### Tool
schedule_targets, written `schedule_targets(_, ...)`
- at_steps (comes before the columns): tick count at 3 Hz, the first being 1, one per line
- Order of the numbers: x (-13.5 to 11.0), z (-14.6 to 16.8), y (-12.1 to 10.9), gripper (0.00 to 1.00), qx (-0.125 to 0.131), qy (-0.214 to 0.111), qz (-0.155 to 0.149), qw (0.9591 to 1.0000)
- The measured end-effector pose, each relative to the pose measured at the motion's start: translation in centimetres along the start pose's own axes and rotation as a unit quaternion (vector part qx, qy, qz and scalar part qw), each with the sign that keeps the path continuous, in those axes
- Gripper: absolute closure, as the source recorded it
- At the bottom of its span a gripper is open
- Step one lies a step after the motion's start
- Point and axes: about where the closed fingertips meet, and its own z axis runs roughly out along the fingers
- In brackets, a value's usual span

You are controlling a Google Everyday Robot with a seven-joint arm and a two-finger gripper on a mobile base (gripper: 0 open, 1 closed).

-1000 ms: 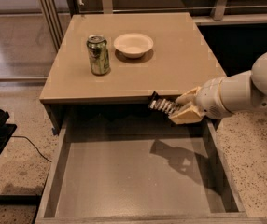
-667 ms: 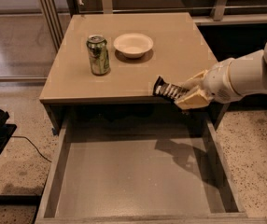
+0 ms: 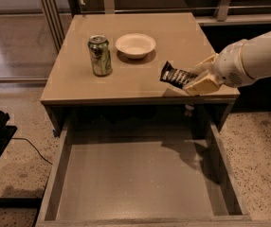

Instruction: Pick rxbar chocolate from top drawer and place on counter

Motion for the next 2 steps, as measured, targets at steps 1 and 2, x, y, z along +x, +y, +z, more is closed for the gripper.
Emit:
schedule_targets(1,-0.7,0.6,-2.4,1.00,0.021,-0.009,0.017,0.9996)
schedule_targets(2,-1.5,1.4,-7.5,1.00,0.064,-0.016,0.048,0.9967)
